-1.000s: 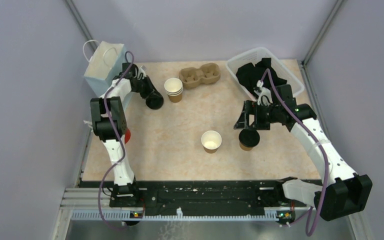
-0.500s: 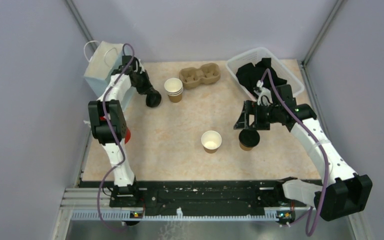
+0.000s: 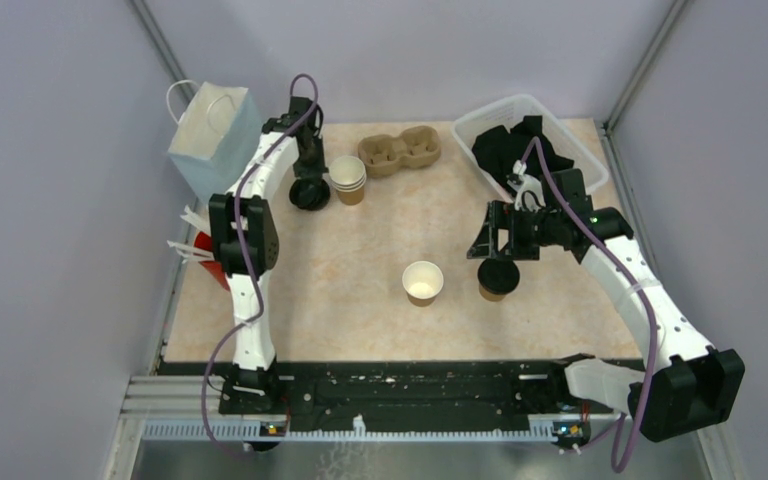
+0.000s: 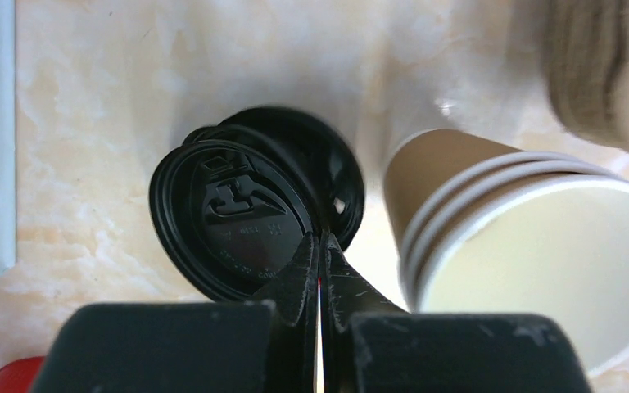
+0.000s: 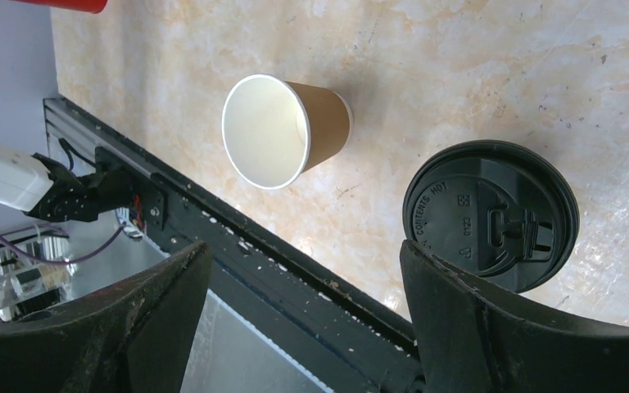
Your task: Pack the takeout coffee
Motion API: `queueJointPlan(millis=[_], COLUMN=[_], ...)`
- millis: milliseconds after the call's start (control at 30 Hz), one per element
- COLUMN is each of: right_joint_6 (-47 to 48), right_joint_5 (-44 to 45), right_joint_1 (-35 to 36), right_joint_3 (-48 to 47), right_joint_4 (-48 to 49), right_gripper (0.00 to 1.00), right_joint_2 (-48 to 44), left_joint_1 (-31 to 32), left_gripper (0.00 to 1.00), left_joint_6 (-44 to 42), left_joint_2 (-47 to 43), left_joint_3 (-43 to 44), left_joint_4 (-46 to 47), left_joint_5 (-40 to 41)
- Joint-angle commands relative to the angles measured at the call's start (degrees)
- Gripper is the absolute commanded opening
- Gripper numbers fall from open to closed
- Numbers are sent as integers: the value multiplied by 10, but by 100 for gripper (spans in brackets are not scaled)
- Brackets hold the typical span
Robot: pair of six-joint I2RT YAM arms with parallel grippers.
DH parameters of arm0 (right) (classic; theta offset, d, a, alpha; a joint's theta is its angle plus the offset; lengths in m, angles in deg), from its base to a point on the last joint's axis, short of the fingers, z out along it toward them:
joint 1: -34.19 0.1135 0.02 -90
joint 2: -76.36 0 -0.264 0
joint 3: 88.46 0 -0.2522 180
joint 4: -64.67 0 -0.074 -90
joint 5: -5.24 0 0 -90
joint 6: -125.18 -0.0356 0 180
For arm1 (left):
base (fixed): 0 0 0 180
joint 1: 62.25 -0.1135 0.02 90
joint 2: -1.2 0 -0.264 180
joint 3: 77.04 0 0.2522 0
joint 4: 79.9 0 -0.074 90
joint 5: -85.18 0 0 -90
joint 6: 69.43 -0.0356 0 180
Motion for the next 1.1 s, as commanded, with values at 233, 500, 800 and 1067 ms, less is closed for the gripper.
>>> queueJointPlan(millis=[233, 500, 800, 1067], right_joint_6=[1, 0, -2, -3], right_joint_5=[-6, -5, -7, -8], right_joint_1=[-5, -5, -5, -5], right_joint_3=[7, 9, 13, 13], right_joint_4=[22, 22, 24, 25], right_gripper=[85, 85, 85, 85], right_joint_2=[-8, -10, -11, -11], left_joint_1=[-9, 4, 20, 34], left_gripper=[0, 5, 9, 14], left_joint_6=[-46, -67, -90, -108], left_joint_2=[11, 20, 33, 49], left_joint_3=[14, 23, 35, 57], left_joint_4=[4, -2, -15, -30], left_joint_5=[2, 22, 58, 86])
